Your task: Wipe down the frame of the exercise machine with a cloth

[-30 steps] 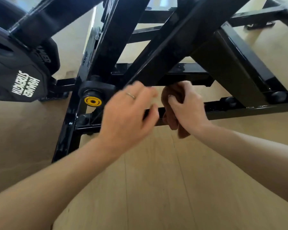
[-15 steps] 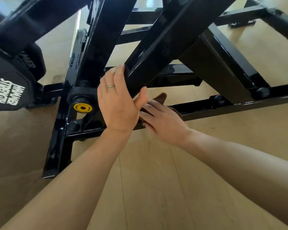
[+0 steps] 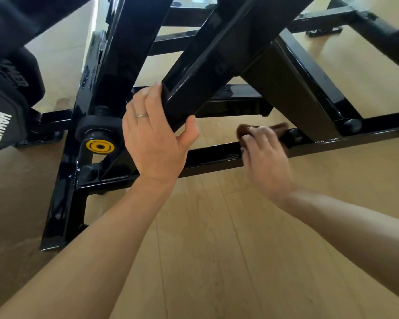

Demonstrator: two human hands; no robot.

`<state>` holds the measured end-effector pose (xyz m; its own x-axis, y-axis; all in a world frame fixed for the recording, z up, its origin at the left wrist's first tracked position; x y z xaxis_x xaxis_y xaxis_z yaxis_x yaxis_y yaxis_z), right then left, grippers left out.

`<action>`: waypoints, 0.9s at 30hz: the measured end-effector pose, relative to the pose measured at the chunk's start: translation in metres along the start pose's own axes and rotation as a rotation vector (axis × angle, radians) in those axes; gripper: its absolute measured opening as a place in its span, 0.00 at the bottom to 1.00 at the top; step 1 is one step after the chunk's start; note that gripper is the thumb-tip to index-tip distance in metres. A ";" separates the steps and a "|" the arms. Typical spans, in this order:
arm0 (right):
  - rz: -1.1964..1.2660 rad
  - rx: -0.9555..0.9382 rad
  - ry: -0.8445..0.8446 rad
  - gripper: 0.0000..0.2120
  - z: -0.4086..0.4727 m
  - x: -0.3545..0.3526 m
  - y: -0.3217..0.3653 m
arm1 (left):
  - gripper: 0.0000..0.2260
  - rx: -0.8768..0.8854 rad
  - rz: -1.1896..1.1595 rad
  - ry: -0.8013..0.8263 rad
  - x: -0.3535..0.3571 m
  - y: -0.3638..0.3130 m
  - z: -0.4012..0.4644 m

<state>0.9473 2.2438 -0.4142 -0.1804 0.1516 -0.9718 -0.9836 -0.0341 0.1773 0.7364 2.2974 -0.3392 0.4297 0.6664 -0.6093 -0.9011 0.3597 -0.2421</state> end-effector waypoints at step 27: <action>-0.043 -0.122 0.083 0.17 0.017 -0.013 0.004 | 0.26 -0.036 -0.043 0.062 -0.007 -0.004 0.001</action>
<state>0.9459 2.2588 -0.3986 -0.1322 0.0731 -0.9885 -0.9814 -0.1497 0.1202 0.7369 2.2919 -0.3334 0.4646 0.6086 -0.6432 -0.8839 0.3629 -0.2950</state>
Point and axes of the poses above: each hand's wrist, its own z-axis towards the middle knuckle, its own x-axis out of the palm, y = z × x, the point moved 1 cm from there along z, towards the middle knuckle, and after that the axes turned 7 degrees about y, right-handed, at the moved point
